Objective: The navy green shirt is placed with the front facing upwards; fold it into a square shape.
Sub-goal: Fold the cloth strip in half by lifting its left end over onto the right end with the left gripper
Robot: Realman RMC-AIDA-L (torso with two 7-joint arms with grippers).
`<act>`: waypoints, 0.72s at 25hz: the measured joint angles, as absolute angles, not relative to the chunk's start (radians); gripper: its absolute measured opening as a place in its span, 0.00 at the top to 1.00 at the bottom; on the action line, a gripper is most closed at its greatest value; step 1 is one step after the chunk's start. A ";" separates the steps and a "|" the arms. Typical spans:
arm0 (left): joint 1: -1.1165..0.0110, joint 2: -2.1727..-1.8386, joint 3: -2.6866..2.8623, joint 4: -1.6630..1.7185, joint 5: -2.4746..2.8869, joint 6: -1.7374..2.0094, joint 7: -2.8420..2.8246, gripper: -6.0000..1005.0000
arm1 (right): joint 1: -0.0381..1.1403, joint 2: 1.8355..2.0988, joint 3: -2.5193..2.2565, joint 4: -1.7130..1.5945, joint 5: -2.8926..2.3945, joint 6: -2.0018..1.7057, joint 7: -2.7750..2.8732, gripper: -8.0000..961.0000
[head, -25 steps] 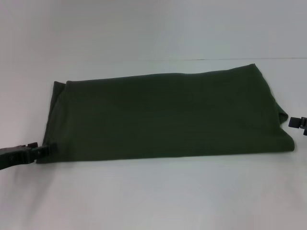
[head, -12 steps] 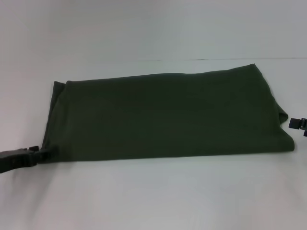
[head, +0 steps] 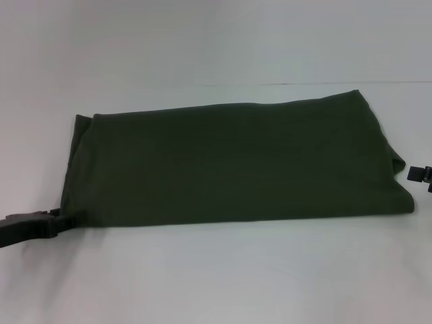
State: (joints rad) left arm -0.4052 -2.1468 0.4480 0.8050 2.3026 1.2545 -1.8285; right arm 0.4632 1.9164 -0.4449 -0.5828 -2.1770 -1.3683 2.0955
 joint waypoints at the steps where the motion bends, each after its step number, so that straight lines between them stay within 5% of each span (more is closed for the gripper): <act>1: -0.406 -2.147 0.448 0.805 2.303 1.251 -1.829 0.27 | 0.463 1.917 -0.445 -0.583 -2.177 -1.368 2.095 0.05; 4: -0.408 -2.147 0.448 0.808 2.304 1.248 -1.829 0.28 | 0.463 1.918 -0.445 -0.583 -2.177 -1.368 2.095 0.05; 12: -0.416 -2.143 0.448 0.810 2.304 1.241 -1.833 0.72 | 0.462 1.917 -0.452 -0.583 -2.181 -1.368 2.097 0.05; 18: -0.421 -2.141 0.447 0.810 2.304 1.233 -1.839 0.91 | 0.464 1.922 -0.454 -0.581 -2.207 -1.344 2.099 0.05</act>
State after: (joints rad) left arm -0.4212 -2.1405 0.4475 0.8100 2.3041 1.2326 -1.8392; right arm 0.4640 1.9219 -0.4541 -0.5807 -2.2071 -1.3443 2.0986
